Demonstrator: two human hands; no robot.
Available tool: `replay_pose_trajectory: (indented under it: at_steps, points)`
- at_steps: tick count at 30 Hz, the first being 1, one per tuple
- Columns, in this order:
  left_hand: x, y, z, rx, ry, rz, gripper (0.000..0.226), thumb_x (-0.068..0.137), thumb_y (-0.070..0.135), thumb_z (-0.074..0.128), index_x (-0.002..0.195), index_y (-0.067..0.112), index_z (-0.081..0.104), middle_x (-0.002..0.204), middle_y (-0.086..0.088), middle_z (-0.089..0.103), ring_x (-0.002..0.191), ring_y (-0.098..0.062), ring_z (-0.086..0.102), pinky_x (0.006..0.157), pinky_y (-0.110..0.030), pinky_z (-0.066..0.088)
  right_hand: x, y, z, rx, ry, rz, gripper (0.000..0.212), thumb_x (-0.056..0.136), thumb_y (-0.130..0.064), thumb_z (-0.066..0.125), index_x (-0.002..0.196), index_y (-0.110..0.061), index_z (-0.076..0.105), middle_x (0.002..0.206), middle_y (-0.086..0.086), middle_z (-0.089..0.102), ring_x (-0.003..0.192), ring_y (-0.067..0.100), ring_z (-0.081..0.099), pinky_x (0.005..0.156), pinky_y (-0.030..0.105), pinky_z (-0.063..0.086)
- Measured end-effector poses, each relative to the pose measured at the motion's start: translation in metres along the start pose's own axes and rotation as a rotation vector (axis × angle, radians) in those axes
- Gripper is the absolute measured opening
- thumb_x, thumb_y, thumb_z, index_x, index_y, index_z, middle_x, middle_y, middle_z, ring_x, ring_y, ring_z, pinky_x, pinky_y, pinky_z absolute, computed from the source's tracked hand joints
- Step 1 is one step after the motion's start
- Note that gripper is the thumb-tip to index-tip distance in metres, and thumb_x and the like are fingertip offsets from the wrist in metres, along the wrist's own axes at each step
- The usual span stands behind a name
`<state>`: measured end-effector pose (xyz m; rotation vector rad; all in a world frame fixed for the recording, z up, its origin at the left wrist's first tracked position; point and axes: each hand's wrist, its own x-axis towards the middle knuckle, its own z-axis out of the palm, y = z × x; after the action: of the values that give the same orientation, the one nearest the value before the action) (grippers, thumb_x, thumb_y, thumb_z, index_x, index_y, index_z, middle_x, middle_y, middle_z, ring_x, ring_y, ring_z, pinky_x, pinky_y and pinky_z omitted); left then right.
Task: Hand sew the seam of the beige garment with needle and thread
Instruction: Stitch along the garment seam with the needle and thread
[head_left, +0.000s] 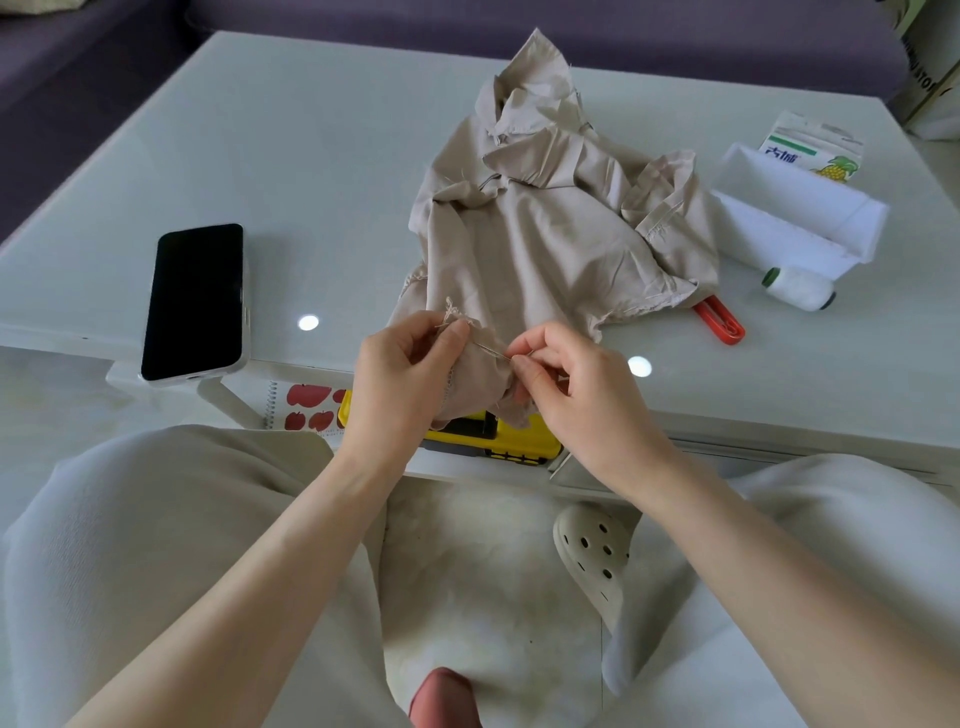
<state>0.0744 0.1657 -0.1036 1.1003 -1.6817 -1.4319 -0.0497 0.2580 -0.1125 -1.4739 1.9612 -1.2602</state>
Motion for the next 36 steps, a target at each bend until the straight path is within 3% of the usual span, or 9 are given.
replay_pose_trajectory:
  at_steps: [8, 14, 17, 20, 22, 25, 29, 32, 36]
  points:
    - [-0.001, 0.001, 0.001, 0.024, 0.001, 0.075, 0.019, 0.091, 0.018, 0.061, 0.076, 0.025, 0.069, 0.076, -0.022, 0.063, 0.078, -0.045, 0.057, 0.068, -0.062, 0.050, -0.001, -0.001, 0.000, -0.015, 0.023, -0.010, 0.007, 0.093, -0.008, 0.057, 0.088, -0.006, 0.063, 0.063, 0.003, 0.067, 0.057, 0.019, 0.061, 0.061, 0.029, 0.048]
    - [0.001, -0.003, 0.000, 0.037, -0.016, 0.107, 0.011, 0.087, 0.027, 0.064, 0.079, 0.024, 0.069, 0.077, -0.031, 0.057, 0.070, -0.047, 0.055, 0.062, -0.062, 0.050, -0.001, -0.001, -0.001, -0.008, 0.002, 0.017, 0.007, 0.093, -0.009, 0.058, 0.087, -0.007, 0.063, 0.063, 0.005, 0.068, 0.059, 0.024, 0.063, 0.062, 0.033, 0.049]
    - [0.000, -0.004, 0.000, 0.062, -0.029, 0.113, 0.011, 0.088, 0.027, 0.063, 0.081, 0.022, 0.070, 0.067, -0.022, 0.057, 0.059, -0.033, 0.050, 0.058, -0.049, 0.050, -0.001, -0.001, -0.001, -0.015, -0.006, 0.023, 0.007, 0.092, -0.009, 0.059, 0.086, -0.009, 0.063, 0.060, 0.004, 0.067, 0.054, 0.018, 0.059, 0.058, 0.024, 0.048]
    - [-0.004, -0.005, 0.002, 0.127, -0.031, 0.140, 0.012, 0.091, 0.020, 0.061, 0.084, 0.018, 0.071, 0.053, 0.009, 0.052, 0.050, -0.006, 0.040, 0.052, -0.026, 0.037, -0.001, -0.003, 0.000, -0.012, -0.021, 0.035, 0.008, 0.092, -0.009, 0.059, 0.084, -0.011, 0.061, 0.056, 0.002, 0.064, 0.051, 0.014, 0.054, 0.054, 0.015, 0.042]
    - [-0.007, -0.005, 0.004, 0.182, -0.031, 0.165, 0.012, 0.091, 0.019, 0.061, 0.087, 0.017, 0.071, 0.053, 0.014, 0.055, 0.051, -0.005, 0.045, 0.052, -0.014, 0.035, -0.002, -0.004, 0.001, -0.001, -0.029, 0.051, 0.010, 0.092, -0.009, 0.059, 0.083, -0.014, 0.058, 0.054, -0.003, 0.063, 0.050, 0.009, 0.053, 0.053, 0.013, 0.041]
    - [-0.011, -0.004, 0.007, 0.245, -0.033, 0.257, 0.011, 0.090, 0.015, 0.062, 0.090, 0.014, 0.073, 0.072, 0.005, 0.068, 0.067, -0.009, 0.059, 0.060, -0.014, 0.044, -0.002, -0.005, 0.004, 0.004, -0.023, 0.062, 0.012, 0.091, -0.009, 0.058, 0.083, -0.017, 0.055, 0.053, -0.008, 0.059, 0.050, 0.008, 0.053, 0.052, 0.012, 0.039]
    - [-0.018, -0.002, 0.011, 0.241, -0.078, 0.323, 0.013, 0.090, 0.006, 0.061, 0.087, 0.012, 0.072, 0.070, 0.004, 0.067, 0.067, 0.000, 0.060, 0.061, -0.007, 0.043, -0.002, -0.009, 0.006, 0.085, -0.013, 0.119, 0.012, 0.093, -0.009, 0.055, 0.083, -0.015, 0.054, 0.055, 0.003, 0.062, 0.049, 0.016, 0.055, 0.051, 0.027, 0.043]
    - [-0.017, -0.004, 0.012, 0.264, -0.064, 0.375, 0.014, 0.089, 0.005, 0.061, 0.089, 0.013, 0.071, 0.077, 0.001, 0.065, 0.073, -0.005, 0.060, 0.063, -0.010, 0.045, -0.001, -0.011, 0.008, 0.296, -0.029, 0.254, 0.011, 0.097, -0.009, 0.050, 0.087, -0.013, 0.051, 0.057, -0.002, 0.059, 0.042, 0.005, 0.048, 0.046, 0.016, 0.038]
    - [-0.014, -0.006, 0.011, 0.276, -0.026, 0.386, 0.013, 0.088, 0.005, 0.063, 0.093, 0.011, 0.073, 0.082, 0.009, 0.060, 0.073, 0.000, 0.058, 0.065, -0.007, 0.042, 0.002, -0.008, 0.007, 0.463, -0.091, 0.328, 0.009, 0.097, -0.006, 0.049, 0.100, -0.012, 0.054, 0.064, -0.008, 0.064, 0.056, 0.008, 0.058, 0.059, 0.021, 0.050]
